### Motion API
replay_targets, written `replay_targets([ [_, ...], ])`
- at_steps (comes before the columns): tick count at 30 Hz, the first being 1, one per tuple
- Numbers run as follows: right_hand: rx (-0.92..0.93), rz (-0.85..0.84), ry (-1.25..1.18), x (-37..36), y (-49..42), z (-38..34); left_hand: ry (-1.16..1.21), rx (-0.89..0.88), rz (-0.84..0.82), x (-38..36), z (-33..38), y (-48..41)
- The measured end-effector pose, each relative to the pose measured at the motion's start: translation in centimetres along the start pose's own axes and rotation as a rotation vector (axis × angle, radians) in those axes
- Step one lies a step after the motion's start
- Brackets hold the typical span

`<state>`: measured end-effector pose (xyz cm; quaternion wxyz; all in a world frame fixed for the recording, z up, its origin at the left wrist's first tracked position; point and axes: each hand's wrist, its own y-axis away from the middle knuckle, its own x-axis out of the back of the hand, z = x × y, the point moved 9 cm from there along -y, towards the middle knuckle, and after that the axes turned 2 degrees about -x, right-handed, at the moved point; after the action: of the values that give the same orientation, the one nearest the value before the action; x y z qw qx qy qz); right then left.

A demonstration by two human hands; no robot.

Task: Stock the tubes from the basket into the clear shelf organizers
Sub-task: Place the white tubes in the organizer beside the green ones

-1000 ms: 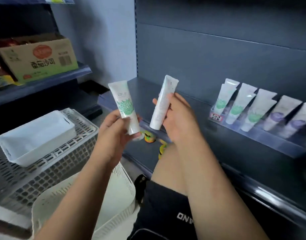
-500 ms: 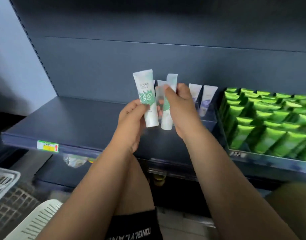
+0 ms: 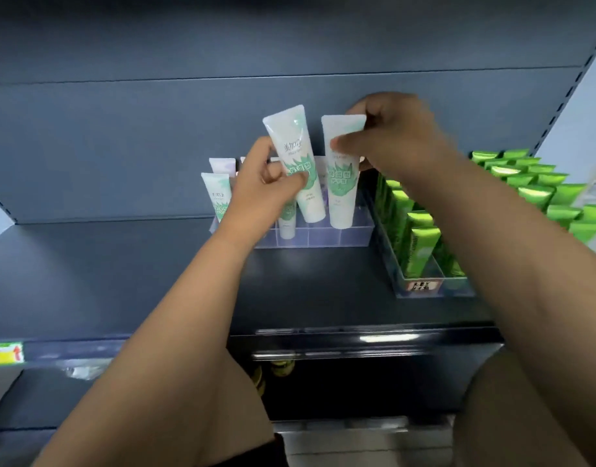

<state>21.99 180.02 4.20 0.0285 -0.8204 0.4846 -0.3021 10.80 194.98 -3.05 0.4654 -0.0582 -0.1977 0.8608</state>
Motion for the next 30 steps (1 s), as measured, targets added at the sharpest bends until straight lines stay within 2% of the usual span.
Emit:
replay_targets([
  [3,0.012,-0.052,0.109,0.2,-2.0,-0.2,-0.067,-0.009,0.03,-0.3,-0.3,-2.2],
  [9,-0.002,-0.092,0.356,1.2,-5.4,1.3,-0.17,-0.1,-0.075,-2.7,0.1,-5.4],
  [15,-0.019,-0.106,0.446,1.2,-6.8,3.5,-0.291,-0.223,-0.043,-3.3,0.0,-7.6],
  [25,0.022,-0.187,0.648,-1.0,-7.5,5.8,-0.356,-0.23,-0.049,-4.0,-1.7,-8.6],
  [30,0.075,-0.219,0.814,-2.5,-7.6,6.9,-0.534,-0.264,-0.121,-5.1,-2.6,-8.4],
])
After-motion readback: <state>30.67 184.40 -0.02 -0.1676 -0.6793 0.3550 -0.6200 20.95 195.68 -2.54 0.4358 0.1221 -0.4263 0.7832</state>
